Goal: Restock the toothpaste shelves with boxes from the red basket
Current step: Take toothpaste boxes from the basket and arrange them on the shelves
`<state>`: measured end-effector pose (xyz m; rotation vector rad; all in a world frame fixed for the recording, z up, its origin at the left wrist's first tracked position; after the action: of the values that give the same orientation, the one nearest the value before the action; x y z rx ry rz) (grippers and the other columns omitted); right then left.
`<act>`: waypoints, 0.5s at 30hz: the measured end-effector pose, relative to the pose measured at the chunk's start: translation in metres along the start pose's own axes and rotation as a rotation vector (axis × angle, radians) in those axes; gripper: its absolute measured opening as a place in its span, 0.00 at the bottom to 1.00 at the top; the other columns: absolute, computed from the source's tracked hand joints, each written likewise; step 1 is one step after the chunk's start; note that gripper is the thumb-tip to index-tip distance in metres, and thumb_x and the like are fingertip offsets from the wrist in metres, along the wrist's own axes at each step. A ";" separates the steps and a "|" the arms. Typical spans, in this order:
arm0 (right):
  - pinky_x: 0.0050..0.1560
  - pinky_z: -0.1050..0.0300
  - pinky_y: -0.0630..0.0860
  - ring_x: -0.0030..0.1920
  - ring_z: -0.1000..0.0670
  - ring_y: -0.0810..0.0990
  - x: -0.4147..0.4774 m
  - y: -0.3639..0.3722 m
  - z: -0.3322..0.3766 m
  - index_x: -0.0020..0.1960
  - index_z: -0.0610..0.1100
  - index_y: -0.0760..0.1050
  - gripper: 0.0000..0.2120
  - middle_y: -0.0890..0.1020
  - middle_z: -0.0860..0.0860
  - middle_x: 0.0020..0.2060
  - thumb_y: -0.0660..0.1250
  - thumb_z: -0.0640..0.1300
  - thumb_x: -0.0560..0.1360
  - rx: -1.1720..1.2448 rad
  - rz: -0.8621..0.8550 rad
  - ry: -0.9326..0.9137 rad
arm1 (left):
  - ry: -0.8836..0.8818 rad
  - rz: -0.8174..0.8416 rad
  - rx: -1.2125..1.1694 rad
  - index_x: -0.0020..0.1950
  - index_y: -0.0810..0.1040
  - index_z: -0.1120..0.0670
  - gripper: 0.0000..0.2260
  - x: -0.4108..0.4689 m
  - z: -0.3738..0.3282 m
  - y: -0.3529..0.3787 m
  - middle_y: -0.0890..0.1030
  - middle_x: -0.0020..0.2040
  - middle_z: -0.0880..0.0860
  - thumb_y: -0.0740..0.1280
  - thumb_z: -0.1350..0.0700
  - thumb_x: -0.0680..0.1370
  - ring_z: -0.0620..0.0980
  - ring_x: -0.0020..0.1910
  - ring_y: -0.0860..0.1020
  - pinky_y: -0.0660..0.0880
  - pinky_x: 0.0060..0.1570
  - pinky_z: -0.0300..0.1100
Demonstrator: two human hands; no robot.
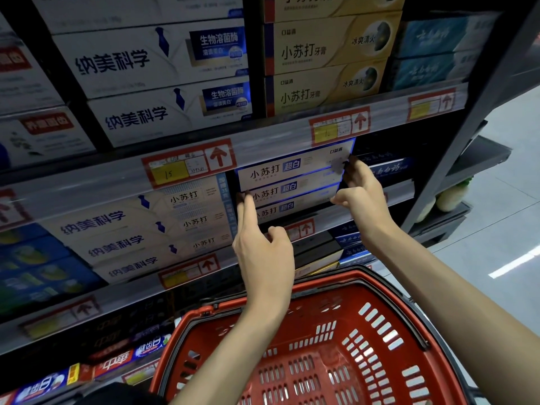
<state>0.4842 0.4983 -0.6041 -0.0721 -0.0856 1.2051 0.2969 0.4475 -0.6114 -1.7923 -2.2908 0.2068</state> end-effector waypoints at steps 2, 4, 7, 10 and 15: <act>0.65 0.50 0.78 0.63 0.58 0.78 0.000 0.001 0.000 0.78 0.49 0.65 0.39 0.78 0.55 0.66 0.61 0.23 0.72 0.005 -0.002 -0.002 | -0.004 0.000 -0.005 0.83 0.57 0.44 0.31 0.001 0.000 0.000 0.57 0.82 0.41 0.61 0.63 0.83 0.39 0.80 0.53 0.50 0.70 0.33; 0.65 0.50 0.78 0.62 0.61 0.77 0.000 0.000 -0.001 0.79 0.48 0.65 0.39 0.78 0.56 0.64 0.61 0.23 0.72 0.004 -0.005 0.007 | -0.013 0.005 -0.006 0.83 0.56 0.43 0.31 0.002 0.000 0.001 0.57 0.82 0.41 0.61 0.62 0.83 0.40 0.81 0.53 0.50 0.70 0.34; 0.68 0.48 0.76 0.70 0.54 0.74 0.001 0.000 -0.003 0.80 0.49 0.63 0.40 0.76 0.52 0.71 0.61 0.23 0.72 0.010 -0.011 0.018 | -0.013 0.008 -0.002 0.83 0.56 0.44 0.31 0.002 0.001 0.001 0.57 0.82 0.41 0.61 0.62 0.83 0.41 0.81 0.53 0.50 0.70 0.35; 0.67 0.51 0.75 0.71 0.52 0.73 0.000 -0.001 -0.001 0.80 0.49 0.64 0.40 0.75 0.52 0.71 0.61 0.24 0.72 0.010 -0.019 0.016 | -0.013 0.014 0.002 0.83 0.56 0.44 0.31 0.002 0.001 0.001 0.57 0.82 0.41 0.61 0.62 0.83 0.40 0.81 0.52 0.49 0.70 0.34; 0.61 0.56 0.74 0.64 0.55 0.75 -0.001 -0.001 -0.001 0.79 0.49 0.65 0.39 0.76 0.56 0.65 0.61 0.24 0.72 0.020 -0.019 0.022 | -0.010 0.012 -0.014 0.83 0.57 0.45 0.31 0.003 0.000 -0.001 0.58 0.82 0.42 0.62 0.62 0.82 0.40 0.81 0.54 0.51 0.71 0.35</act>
<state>0.4845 0.4971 -0.6053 -0.0671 -0.0548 1.1856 0.2958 0.4503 -0.6108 -1.8168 -2.2946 0.2027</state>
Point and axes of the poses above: each hand's wrist, its own x-axis towards the middle knuckle, its own y-axis out of the palm, z = x × y, the point moved 4 cm from there along x, towards the middle knuckle
